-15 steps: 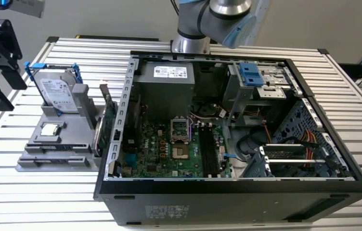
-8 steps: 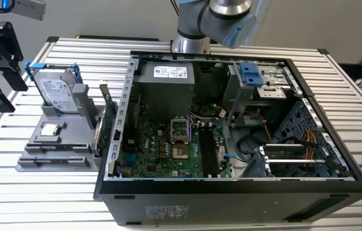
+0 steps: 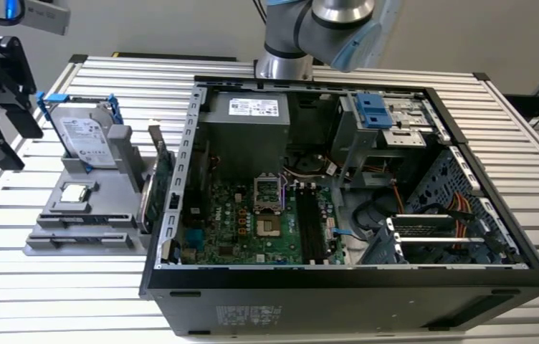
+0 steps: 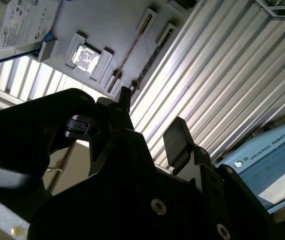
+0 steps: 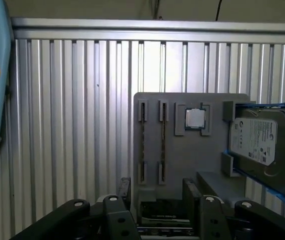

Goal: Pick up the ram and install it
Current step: 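Pick up the ram and move it above insertion slot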

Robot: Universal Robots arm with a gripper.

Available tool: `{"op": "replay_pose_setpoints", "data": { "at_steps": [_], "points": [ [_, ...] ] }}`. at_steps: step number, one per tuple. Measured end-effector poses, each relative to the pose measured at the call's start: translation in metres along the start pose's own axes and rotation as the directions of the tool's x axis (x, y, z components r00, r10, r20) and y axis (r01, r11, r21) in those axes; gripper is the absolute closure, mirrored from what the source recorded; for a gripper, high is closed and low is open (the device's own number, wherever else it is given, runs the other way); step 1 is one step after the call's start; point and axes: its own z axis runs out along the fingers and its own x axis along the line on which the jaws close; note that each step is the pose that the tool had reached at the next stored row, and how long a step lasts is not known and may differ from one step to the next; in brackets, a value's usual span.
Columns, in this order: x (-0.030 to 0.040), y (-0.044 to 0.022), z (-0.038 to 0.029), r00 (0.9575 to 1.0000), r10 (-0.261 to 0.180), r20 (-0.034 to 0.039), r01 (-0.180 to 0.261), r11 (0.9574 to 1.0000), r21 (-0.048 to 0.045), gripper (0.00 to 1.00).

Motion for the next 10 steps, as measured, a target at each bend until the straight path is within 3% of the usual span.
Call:
{"op": "replay_pose_setpoints", "data": {
  "at_steps": [10],
  "points": [
    [0.0001, 0.0000, 0.0051, 1.0000, 0.000, 0.0000, 0.000, 1.0000, -0.0006, 0.00]
  ]
}}
